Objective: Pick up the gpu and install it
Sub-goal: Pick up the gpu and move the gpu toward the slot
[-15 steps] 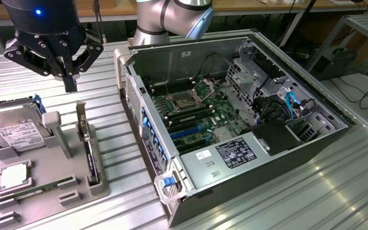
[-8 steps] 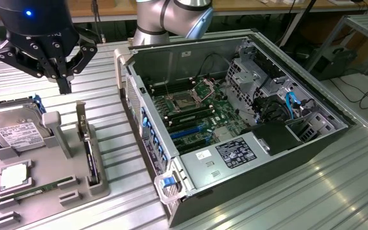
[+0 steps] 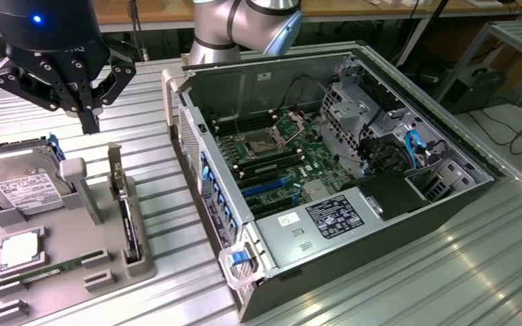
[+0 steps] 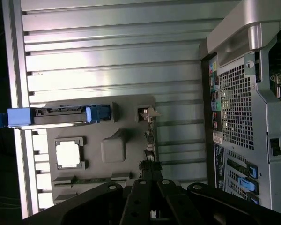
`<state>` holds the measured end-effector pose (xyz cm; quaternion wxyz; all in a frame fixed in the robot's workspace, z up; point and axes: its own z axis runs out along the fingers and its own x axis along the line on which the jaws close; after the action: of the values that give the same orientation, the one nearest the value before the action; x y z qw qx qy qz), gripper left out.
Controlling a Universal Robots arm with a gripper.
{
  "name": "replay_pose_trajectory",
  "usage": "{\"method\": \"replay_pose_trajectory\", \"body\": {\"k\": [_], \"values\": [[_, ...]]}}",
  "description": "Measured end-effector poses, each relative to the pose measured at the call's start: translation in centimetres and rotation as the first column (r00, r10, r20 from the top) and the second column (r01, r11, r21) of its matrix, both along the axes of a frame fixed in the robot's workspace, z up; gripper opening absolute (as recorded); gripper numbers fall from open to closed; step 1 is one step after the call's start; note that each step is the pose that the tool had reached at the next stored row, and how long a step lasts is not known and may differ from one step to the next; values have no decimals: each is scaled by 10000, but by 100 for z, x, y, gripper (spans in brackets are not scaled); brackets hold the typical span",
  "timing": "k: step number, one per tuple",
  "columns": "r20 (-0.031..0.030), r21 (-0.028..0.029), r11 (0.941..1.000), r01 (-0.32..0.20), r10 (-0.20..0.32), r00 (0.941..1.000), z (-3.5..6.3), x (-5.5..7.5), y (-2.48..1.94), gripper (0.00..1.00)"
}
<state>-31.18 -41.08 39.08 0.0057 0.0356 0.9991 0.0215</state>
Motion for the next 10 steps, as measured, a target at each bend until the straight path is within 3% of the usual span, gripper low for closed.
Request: {"method": "replay_pose_trajectory", "body": {"k": [8,10], "values": [[0,0,10000,0,0,10000,0,0,0,11],[0,0,10000,1,-1,10000,0,0,0,17]]}}
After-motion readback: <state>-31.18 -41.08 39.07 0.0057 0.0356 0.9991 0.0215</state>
